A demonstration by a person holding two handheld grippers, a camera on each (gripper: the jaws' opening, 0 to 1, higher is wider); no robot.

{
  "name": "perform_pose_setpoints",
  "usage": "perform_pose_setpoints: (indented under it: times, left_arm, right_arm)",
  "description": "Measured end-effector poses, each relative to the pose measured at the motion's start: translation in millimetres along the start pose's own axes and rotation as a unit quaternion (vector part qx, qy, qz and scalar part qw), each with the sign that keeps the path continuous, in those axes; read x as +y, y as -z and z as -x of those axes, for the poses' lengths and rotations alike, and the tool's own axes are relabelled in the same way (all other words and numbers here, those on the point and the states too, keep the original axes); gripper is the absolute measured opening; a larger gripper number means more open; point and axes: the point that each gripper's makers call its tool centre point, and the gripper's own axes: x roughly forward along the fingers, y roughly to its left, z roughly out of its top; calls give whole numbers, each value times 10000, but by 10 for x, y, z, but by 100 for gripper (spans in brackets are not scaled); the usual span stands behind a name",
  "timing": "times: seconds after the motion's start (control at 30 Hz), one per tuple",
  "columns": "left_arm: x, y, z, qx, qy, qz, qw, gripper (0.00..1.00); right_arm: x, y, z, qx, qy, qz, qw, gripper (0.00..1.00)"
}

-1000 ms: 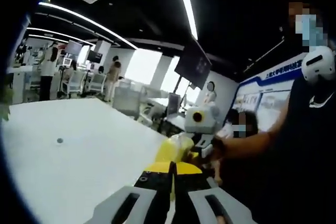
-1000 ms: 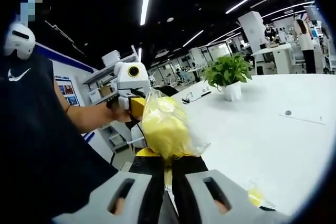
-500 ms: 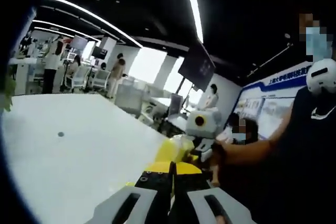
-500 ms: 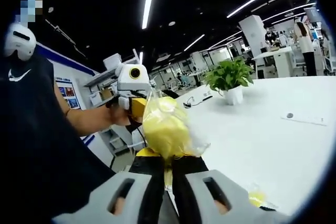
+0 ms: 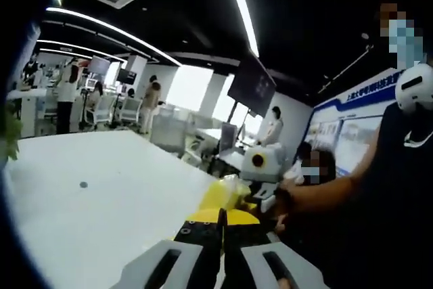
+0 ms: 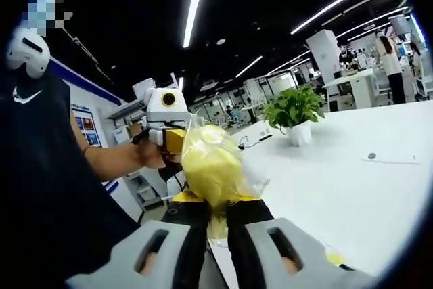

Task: Compare the silicone blocks by pressing each to a similar depth, holding the contact briefly, and releasing to observe deformation and rebound differences across the visible hardness samples.

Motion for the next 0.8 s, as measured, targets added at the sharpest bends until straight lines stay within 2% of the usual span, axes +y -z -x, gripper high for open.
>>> perform_pose_setpoints:
  times: [0.17, 0.33, 0.43, 0.5, 0.57, 0.6, 0.7, 0.8]
  left_arm:
    - [53, -54, 43, -88, -4, 40, 10000, 0]
    - [83, -152, 62, -257, -14, 110, 9996, 0]
    - [132, -165, 63, -323, -57, 107, 9994, 0]
    - [184, -150, 63, -368, -114, 166, 9991, 0]
    - [212, -142, 60, -397, -151, 257, 9988, 0]
    - [219, -140, 59, -405, -171, 283, 9986, 0]
    - [199, -136, 58, -413, -170, 327, 9985, 0]
    - [206, -124, 67, -399, -221, 283, 9986, 0]
  right_arm:
    - [-13, -50, -38, -115, -55, -91, 9999, 11]
    - [-164, -156, 4, -197, 248, -16, 9995, 31]
    - [-235, -178, 2, -319, 351, 31, 9989, 51]
    - [-328, -176, -4, -330, 609, 147, 9975, 70]
    - [-358, -183, -20, -412, 725, 185, 9963, 92]
    - [-368, -182, -22, -429, 760, 215, 9960, 97]
    - [-423, -133, 5, -317, 907, 454, 9943, 96]
    - [-424, -127, 26, -295, 923, 448, 9943, 96]
